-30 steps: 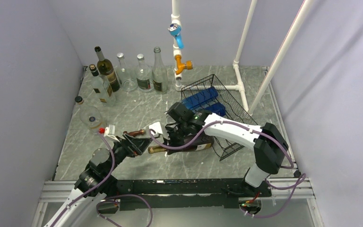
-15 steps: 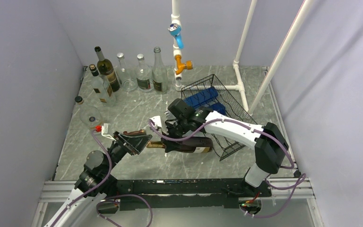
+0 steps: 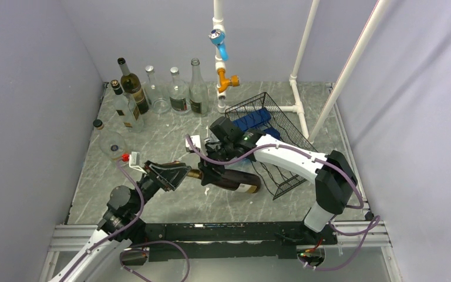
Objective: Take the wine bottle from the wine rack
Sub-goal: Pick up the wine bottle from the wine rack.
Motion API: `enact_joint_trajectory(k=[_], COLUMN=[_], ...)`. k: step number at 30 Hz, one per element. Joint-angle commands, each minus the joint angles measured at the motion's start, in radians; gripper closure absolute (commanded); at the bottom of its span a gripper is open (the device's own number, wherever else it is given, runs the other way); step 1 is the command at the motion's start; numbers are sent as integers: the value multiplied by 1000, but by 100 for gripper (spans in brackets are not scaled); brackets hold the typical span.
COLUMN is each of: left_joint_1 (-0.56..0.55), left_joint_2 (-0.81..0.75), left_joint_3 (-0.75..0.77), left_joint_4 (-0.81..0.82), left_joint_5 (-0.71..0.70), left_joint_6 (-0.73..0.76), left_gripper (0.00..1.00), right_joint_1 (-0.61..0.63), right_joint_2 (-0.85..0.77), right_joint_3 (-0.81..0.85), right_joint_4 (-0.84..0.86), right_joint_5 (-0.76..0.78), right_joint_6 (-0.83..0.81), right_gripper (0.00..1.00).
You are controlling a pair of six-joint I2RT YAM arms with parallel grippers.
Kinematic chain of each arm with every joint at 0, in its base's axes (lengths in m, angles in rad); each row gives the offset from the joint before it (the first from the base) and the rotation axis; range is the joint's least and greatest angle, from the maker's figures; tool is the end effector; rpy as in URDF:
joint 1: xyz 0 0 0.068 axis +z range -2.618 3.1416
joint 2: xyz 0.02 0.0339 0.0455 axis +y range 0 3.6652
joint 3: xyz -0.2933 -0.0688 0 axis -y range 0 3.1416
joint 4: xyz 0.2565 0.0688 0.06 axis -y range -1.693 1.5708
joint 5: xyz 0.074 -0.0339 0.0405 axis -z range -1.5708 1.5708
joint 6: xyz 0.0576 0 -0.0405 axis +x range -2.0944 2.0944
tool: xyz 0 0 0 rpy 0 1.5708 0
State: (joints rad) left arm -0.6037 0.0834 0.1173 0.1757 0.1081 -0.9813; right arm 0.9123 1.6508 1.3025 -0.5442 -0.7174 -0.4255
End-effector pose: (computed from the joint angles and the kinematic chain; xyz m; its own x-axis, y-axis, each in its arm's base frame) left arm 0.0874 -0.0678 0.2339 -0.4461 -0.6962 -0.5624 0.5044 0.3235 -0.8005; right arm 0.2018 0.3227 0.2833 -0.0838 -0.6166 -0.7828 -0.9694 -0.1314 0.2073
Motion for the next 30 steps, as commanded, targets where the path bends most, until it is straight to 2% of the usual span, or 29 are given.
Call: enact_joint_trajectory(k=[1,13,30], left_joint_1=[-4,-8,-74], left_joint_2=[46,218,366], left_joint_3=[-2,27,34], left_joint_4=[139,274,461], left_joint_5=[33,35,-25], left_joint_6=[16,115,184], left_gripper=[17,22,33], right_joint_1=[-30,-88,-105], right_joint_2=[-26,-43,-36], right_joint_3=[65,26,-3], right_joint_4=[113,185,223], right_joint_5=[-137,-270,-330], right_joint_6=[93,169,195], right_gripper=[100,100,100])
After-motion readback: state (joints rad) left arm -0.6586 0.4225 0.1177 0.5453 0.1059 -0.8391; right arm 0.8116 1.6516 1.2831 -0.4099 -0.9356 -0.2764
